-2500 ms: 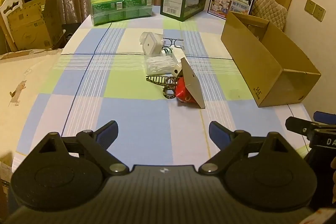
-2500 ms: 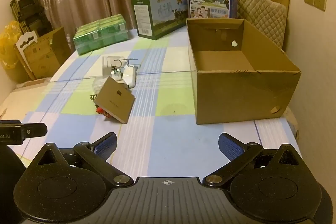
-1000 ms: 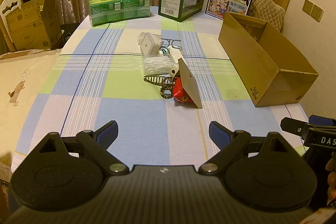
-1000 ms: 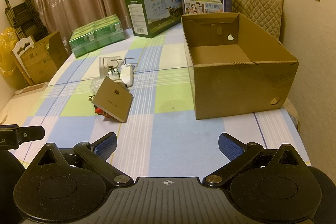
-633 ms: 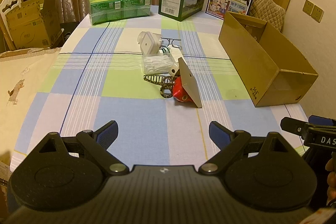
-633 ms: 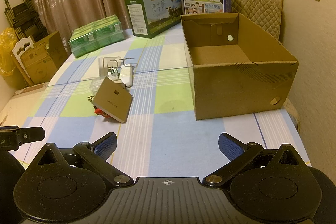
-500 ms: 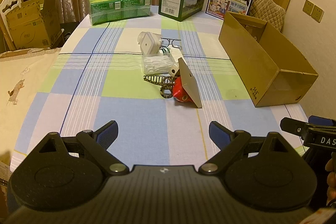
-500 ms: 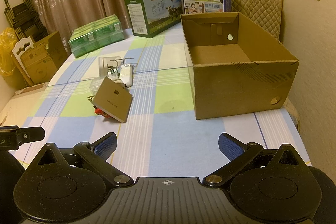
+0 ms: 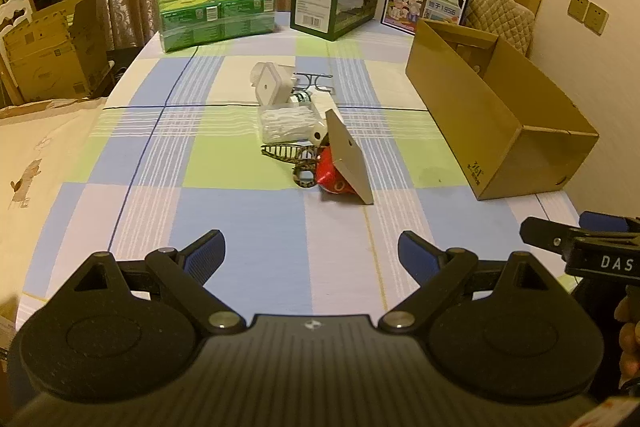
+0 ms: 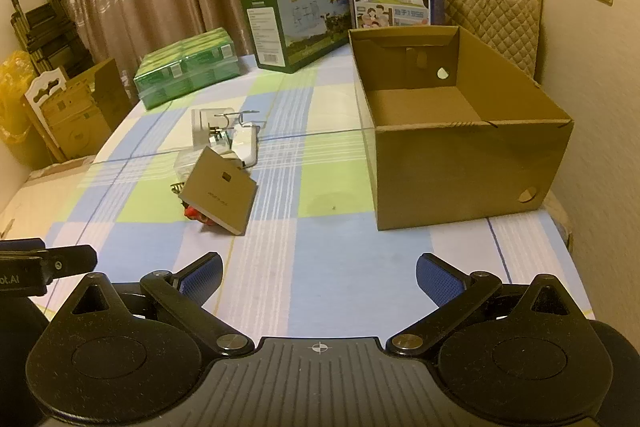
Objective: Organize rigid objects
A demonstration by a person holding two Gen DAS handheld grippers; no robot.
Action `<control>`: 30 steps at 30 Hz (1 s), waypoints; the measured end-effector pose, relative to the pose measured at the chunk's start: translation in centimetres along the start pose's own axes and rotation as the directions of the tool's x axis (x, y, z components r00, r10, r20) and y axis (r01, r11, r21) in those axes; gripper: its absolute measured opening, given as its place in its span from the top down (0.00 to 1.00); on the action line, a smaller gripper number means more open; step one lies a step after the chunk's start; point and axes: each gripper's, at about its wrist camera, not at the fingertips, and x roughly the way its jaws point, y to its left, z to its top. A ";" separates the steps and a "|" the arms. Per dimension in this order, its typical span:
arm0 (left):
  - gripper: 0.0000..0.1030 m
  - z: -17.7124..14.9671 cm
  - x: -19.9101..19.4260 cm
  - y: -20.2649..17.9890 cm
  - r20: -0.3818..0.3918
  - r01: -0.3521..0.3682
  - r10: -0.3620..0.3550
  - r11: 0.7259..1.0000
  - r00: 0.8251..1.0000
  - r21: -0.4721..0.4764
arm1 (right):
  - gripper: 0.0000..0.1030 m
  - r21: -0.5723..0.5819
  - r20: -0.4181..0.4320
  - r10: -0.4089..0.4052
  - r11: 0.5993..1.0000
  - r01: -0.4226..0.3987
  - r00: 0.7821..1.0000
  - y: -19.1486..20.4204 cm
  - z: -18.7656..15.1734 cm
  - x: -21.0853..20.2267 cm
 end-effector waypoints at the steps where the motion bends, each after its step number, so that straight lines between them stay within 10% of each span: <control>1: 0.12 0.0 0.0 -0.1 -0.001 0.001 -0.001 1.000 1.000 0.002 | 0.02 -0.001 0.000 0.000 1.000 0.000 1.000 0.1 0.0 0.0; 30: 0.12 0.4 1.0 0.5 -0.004 -0.008 0.008 1.000 1.000 0.004 | 0.02 -0.005 -0.019 0.013 1.000 -0.013 1.000 1.1 0.4 1.9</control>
